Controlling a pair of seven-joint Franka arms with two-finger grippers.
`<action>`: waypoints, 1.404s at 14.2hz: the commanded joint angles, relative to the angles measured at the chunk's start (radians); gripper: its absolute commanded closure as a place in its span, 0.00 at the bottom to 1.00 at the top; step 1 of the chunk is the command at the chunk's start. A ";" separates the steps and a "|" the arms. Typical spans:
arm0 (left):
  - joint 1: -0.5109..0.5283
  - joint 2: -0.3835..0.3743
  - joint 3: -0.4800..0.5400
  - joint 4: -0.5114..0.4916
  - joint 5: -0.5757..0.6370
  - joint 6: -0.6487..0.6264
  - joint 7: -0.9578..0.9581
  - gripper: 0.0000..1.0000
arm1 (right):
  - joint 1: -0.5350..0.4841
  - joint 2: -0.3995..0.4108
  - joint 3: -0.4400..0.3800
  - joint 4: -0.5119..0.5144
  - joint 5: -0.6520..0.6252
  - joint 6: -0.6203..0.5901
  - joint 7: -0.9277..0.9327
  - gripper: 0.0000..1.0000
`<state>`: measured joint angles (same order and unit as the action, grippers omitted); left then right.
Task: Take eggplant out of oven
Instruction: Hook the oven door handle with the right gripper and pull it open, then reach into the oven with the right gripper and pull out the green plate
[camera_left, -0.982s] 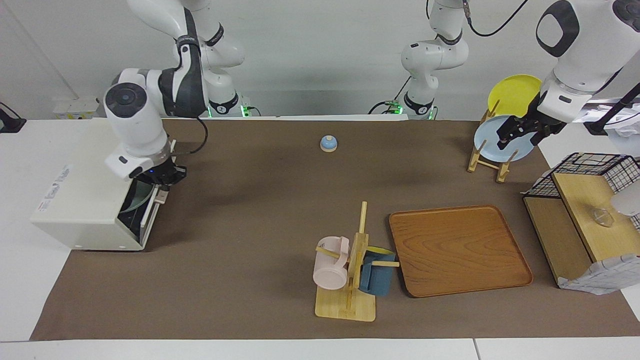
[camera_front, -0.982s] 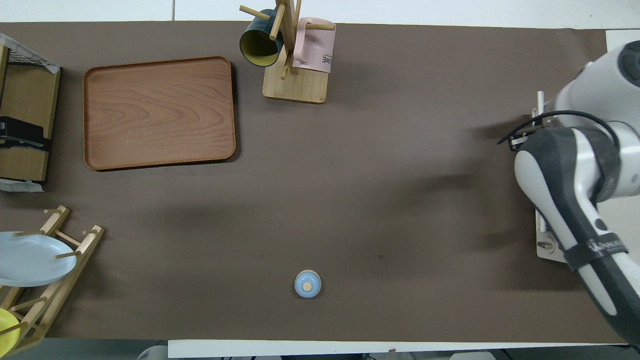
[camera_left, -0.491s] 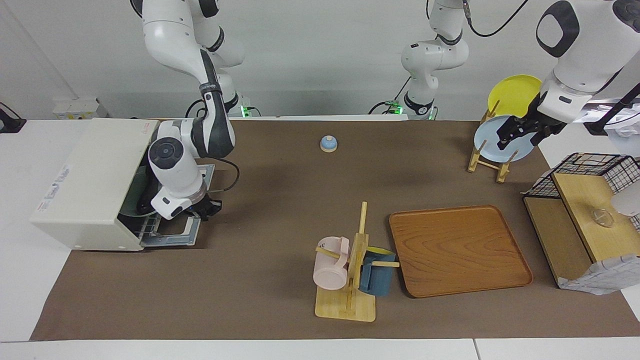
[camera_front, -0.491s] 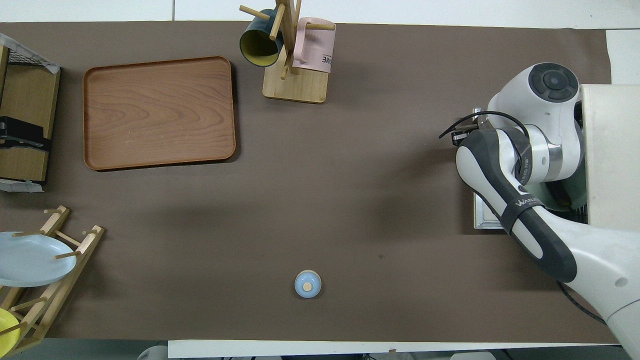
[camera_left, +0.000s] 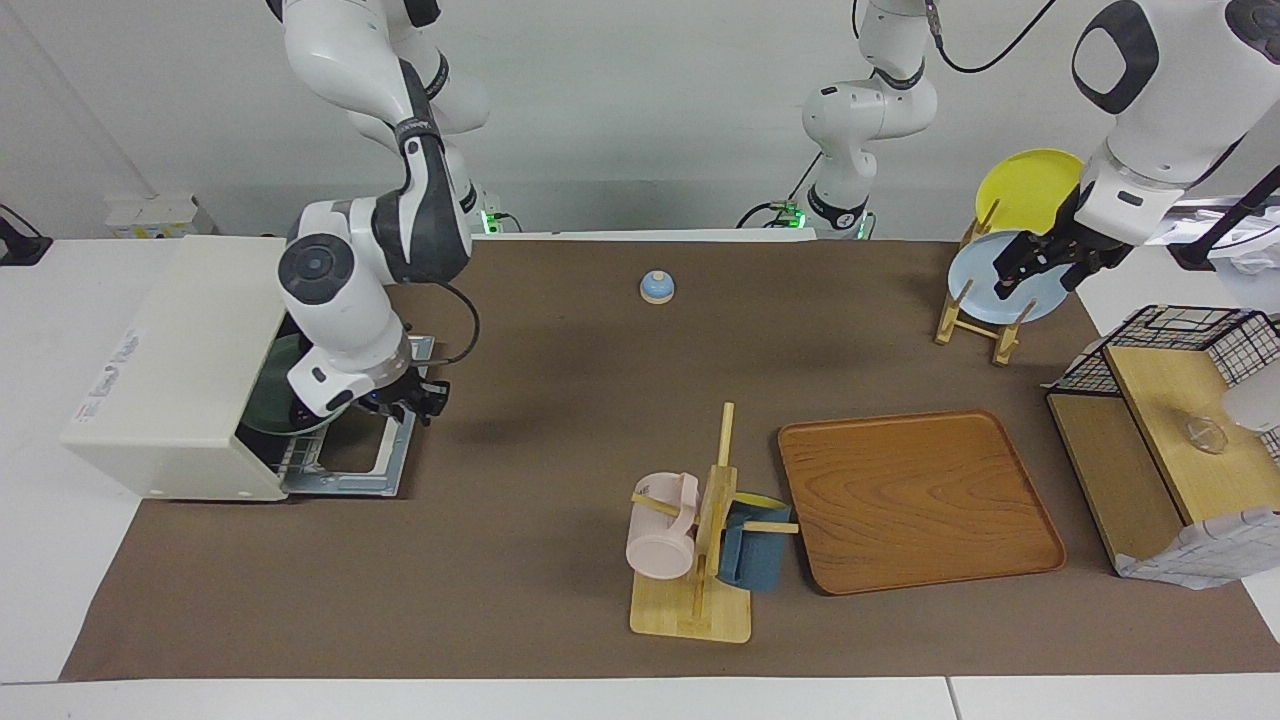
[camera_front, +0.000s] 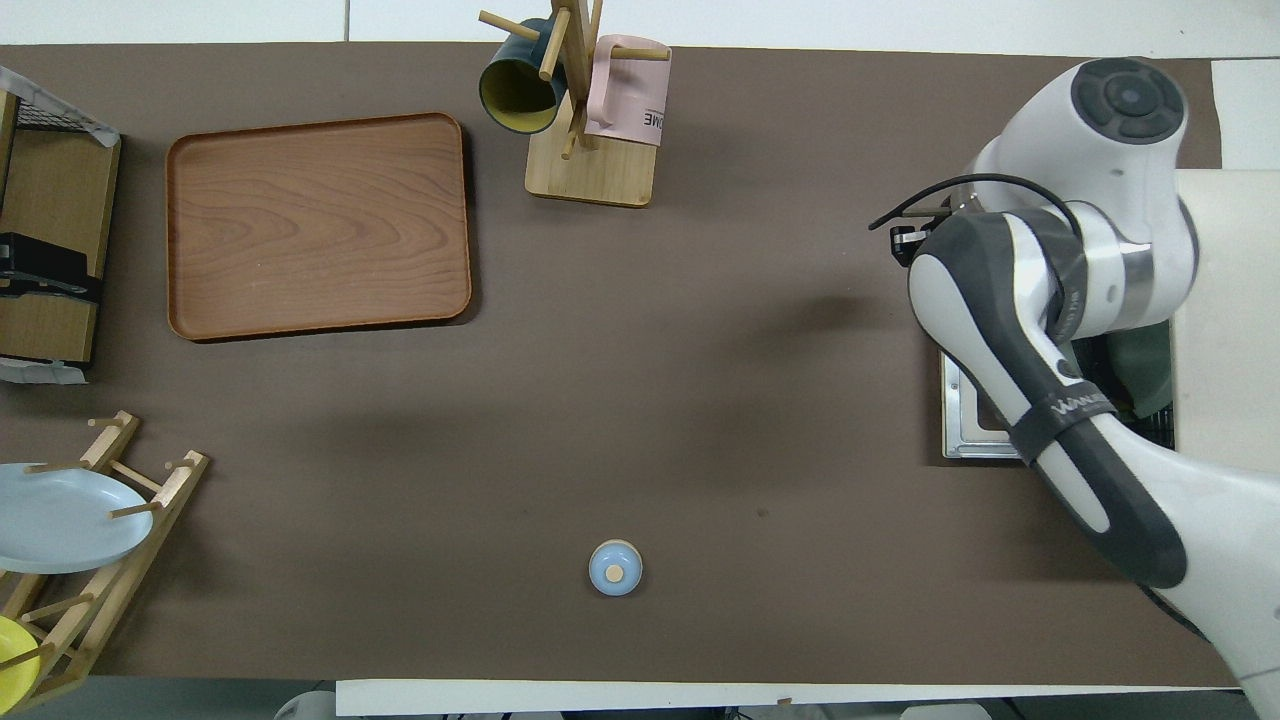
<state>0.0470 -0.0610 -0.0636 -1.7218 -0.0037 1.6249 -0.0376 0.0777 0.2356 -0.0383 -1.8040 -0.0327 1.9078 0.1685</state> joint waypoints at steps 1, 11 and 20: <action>0.010 -0.003 -0.005 -0.007 0.002 0.010 0.005 0.00 | -0.049 -0.036 0.008 -0.099 -0.065 0.022 -0.003 0.39; 0.010 -0.003 -0.005 -0.007 0.002 0.010 0.005 0.00 | -0.044 -0.061 0.018 -0.167 -0.191 0.053 -0.041 1.00; 0.010 -0.003 -0.005 -0.007 0.002 0.010 0.005 0.00 | 0.445 0.342 0.021 0.467 -0.012 -0.245 0.575 1.00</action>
<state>0.0470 -0.0609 -0.0636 -1.7218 -0.0037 1.6249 -0.0376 0.4635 0.3925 -0.0104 -1.5504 -0.1050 1.7076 0.6446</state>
